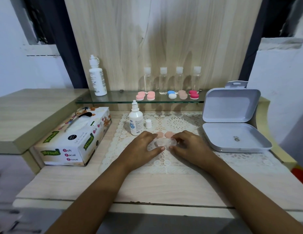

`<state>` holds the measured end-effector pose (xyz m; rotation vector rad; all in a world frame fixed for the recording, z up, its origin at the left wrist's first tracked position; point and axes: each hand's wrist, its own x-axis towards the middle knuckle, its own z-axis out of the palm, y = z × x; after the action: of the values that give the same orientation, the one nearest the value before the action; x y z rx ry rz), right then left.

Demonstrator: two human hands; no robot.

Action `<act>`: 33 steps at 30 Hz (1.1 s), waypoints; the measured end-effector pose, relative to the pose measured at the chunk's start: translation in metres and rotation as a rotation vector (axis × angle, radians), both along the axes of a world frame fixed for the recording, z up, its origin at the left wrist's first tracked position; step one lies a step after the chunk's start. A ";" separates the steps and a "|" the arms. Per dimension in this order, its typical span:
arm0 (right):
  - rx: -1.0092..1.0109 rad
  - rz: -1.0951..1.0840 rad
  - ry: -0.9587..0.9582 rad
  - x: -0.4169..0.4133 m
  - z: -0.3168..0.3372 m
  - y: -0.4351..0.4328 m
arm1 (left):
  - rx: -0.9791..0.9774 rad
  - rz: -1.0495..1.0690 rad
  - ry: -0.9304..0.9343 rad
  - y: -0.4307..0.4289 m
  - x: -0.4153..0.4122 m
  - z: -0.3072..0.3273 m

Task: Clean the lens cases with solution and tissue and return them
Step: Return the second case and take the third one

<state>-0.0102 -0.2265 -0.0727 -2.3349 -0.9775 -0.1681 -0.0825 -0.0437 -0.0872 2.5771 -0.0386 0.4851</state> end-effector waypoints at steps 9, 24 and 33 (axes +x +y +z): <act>0.176 -0.056 0.054 0.001 0.023 -0.016 | 0.131 0.025 0.136 -0.002 -0.001 0.001; 0.011 -0.294 -0.278 0.044 0.034 -0.111 | 0.112 0.027 0.124 -0.003 0.001 0.001; -0.399 -0.186 -0.708 0.062 0.026 -0.130 | 0.104 0.017 0.110 -0.002 0.001 0.000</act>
<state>0.0521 -0.3561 -0.0466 -2.7955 -1.1906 -1.0110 -0.0813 -0.0457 -0.0874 2.7041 -0.0036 0.3560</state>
